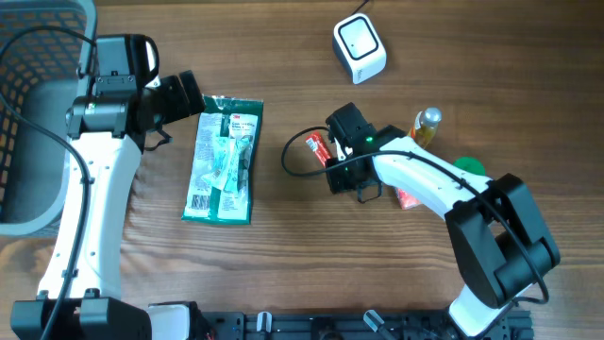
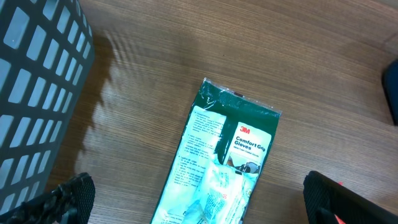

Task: Scan the item barcode
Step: 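Raise the red tube upright with the right gripper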

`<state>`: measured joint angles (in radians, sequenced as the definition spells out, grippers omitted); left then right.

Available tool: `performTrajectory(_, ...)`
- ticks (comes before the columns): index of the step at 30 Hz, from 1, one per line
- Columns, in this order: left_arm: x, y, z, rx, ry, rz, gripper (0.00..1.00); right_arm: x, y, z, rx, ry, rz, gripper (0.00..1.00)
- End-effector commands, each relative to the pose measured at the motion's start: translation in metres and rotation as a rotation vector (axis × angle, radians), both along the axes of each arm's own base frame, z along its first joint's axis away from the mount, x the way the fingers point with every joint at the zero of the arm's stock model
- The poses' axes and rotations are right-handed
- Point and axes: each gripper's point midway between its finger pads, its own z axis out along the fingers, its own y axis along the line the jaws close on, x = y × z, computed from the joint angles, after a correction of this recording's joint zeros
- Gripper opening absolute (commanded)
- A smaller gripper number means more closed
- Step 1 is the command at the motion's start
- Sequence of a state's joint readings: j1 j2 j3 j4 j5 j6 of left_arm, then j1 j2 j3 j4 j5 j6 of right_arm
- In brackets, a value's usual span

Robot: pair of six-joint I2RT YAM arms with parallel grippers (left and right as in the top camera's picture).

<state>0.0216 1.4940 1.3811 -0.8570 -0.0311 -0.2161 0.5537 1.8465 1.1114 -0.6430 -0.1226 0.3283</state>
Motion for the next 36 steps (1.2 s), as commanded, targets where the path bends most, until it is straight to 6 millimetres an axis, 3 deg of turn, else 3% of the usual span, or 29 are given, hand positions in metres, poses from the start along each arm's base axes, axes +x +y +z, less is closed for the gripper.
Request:
performTrajectory(1,0.002,0.001,0.009,-0.008,-0.025,0.009,1.0,0.003,0.011,0.016,0.053,-0.03,0.069,0.04)
performTrajectory(8,0.002,0.001,0.009,-0.008,-0.025,0.009,1.0,-0.007,0.027,0.03,0.147,-0.035,0.237,0.04)
performTrajectory(13,0.002,0.001,0.009,-0.008,-0.025,0.009,1.0,-0.019,0.037,0.074,0.246,-0.113,0.385,0.05)
performTrajectory(20,0.002,0.001,0.009,-0.008,-0.025,0.009,1.0,-0.066,0.043,0.119,0.397,-0.117,0.638,0.04)
performTrajectory(25,0.002,0.001,0.009,-0.008,-0.025,0.009,1.0,-0.092,0.042,0.127,0.465,-0.089,0.788,0.04)
performTrajectory(36,0.002,0.001,0.009,-0.008,-0.025,0.009,1.0,-0.098,0.037,0.124,0.448,-0.104,0.881,0.04)
